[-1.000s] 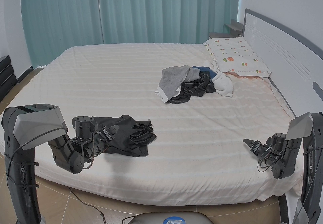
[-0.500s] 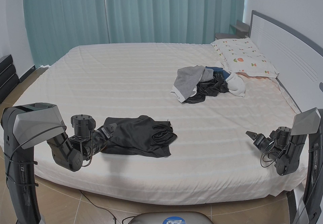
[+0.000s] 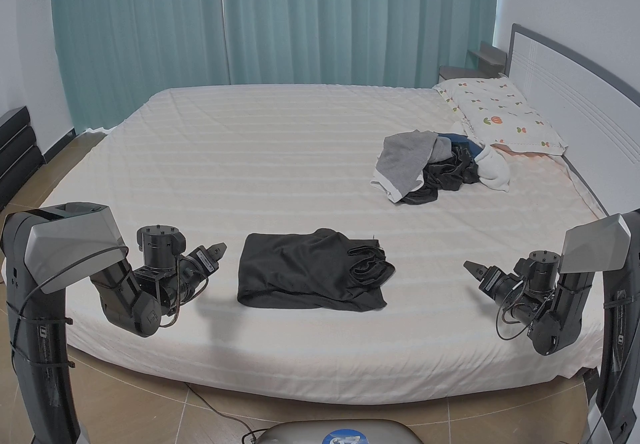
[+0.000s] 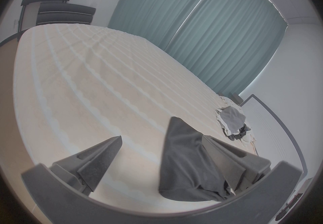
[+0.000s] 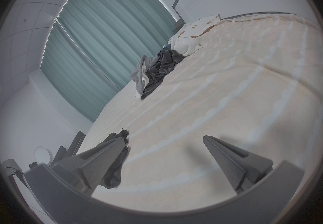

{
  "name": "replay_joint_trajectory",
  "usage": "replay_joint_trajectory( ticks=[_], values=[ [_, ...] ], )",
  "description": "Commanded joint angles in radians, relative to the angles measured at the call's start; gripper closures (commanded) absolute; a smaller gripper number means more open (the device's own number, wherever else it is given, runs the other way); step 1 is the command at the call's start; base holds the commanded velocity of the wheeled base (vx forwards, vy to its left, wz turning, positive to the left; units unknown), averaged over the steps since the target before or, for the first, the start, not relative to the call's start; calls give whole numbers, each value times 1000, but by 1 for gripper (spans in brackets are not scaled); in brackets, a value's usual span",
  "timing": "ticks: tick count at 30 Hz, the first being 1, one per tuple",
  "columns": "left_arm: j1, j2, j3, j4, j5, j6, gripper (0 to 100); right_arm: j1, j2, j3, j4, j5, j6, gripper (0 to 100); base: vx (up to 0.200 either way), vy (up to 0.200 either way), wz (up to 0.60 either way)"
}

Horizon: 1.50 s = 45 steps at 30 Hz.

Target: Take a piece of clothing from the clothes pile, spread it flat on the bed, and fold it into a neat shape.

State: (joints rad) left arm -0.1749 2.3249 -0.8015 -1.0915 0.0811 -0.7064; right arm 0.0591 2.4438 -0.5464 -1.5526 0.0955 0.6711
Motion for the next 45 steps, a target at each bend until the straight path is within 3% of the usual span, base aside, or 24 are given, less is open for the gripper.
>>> replay_joint_trajectory(
  ticks=[1,15,18,24,30,35,40,41,45],
  values=[
    [8,4,-1,-1,0,1,0,18,-5,2,-12,-14,-1,0,0,200,0],
    [5,11,8,2,8,-7,0,136,4,-9,-8,-65,-73,0,0,186,0],
    [8,-15,8,35,22,-7,0,151,-9,-23,19,-73,-150,0,0,0,0],
    [-9,-42,84,78,94,-31,0,194,-25,-115,120,-132,-179,0,0,0,0],
    [-48,-29,84,78,54,-189,0,234,-25,-182,201,-188,-220,0,133,0,0],
    [-64,-18,88,74,36,-191,0,261,-23,-182,223,-209,-295,0,200,0,0],
    [-66,16,94,71,36,-193,0,286,-26,-179,233,-264,-349,0,0,0,0],
    [-66,21,100,73,17,-197,0,289,-22,-182,273,-298,-401,0,0,0,0],
    [-89,24,113,71,2,-203,0,289,-17,-168,301,-309,-421,0,0,0,0]
  ],
)
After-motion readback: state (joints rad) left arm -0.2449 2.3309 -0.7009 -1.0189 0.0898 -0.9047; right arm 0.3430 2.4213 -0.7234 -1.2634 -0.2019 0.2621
